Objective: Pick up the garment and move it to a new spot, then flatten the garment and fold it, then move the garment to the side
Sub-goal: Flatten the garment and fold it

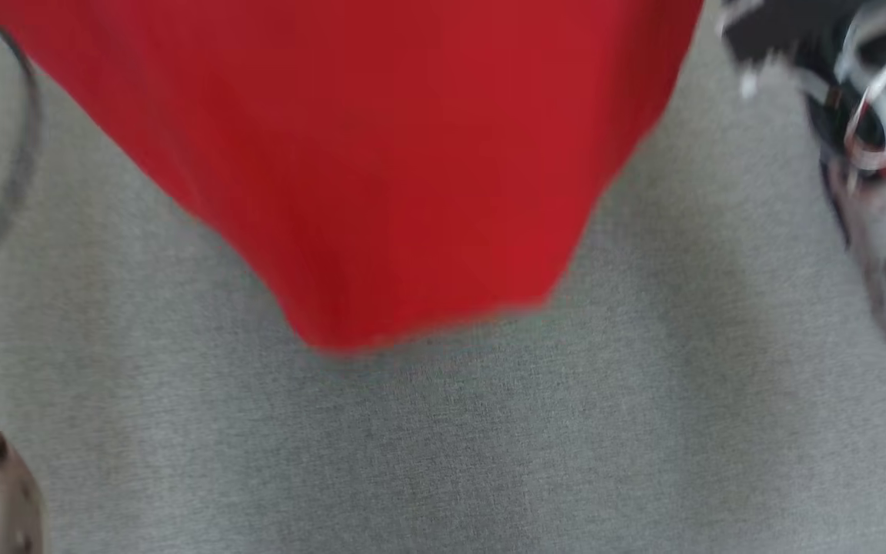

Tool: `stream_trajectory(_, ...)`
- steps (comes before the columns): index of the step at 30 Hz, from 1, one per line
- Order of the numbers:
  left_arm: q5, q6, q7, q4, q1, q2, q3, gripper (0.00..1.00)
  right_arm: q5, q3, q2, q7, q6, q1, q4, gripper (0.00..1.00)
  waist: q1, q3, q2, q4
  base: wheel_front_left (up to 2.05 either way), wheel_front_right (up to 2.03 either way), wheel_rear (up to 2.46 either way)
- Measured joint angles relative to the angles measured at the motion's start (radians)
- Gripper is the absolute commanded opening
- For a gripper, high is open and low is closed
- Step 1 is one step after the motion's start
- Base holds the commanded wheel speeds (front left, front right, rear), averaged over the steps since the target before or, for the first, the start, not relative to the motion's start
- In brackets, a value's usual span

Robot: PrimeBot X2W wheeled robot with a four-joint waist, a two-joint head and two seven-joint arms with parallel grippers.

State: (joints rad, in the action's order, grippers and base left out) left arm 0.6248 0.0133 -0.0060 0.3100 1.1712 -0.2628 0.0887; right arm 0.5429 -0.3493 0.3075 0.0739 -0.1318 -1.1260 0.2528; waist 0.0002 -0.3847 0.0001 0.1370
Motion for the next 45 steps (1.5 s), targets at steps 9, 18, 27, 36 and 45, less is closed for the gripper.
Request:
stream_trajectory(9,-0.044,0.021,-0.183,0.026,0.285,0.007,-0.019,0.00,-0.160,0.142,-0.071,-0.222,0.000,-0.291,0.196,0.00,0.0001,-0.141,0.0001,0.020,0.00,0.00,0.00)
stream_trajectory(18,-0.076,0.100,-0.254,-0.034,0.477,0.004,-0.039,0.00,-0.353,0.312,-0.154,-0.332,0.000,-0.368,0.228,0.00,-0.0002,-0.208,0.0000,0.056,0.00,0.00,0.00)
stream_trajectory(27,-0.050,0.115,-0.256,-0.073,0.294,0.025,-0.097,0.00,-0.420,0.311,-0.166,-0.338,0.000,-0.248,0.174,0.00,0.0002,-0.280,0.0002,0.063,0.00,0.00,0.00)
stream_trajectory(36,0.126,0.116,-0.230,-0.147,-0.034,-0.059,-0.192,0.00,-0.308,0.119,-0.069,-0.319,0.000,-0.072,0.199,0.00,-0.0001,-0.258,0.0001,0.027,0.00,0.00,0.00)
stream_trajectory(45,0.292,0.116,-0.137,-0.290,-0.351,-0.081,-0.230,0.00,-0.164,0.032,0.025,-0.157,0.000,0.111,0.108,0.00,-0.0004,-0.159,0.0000,-0.012,0.00,0.00,0.00)
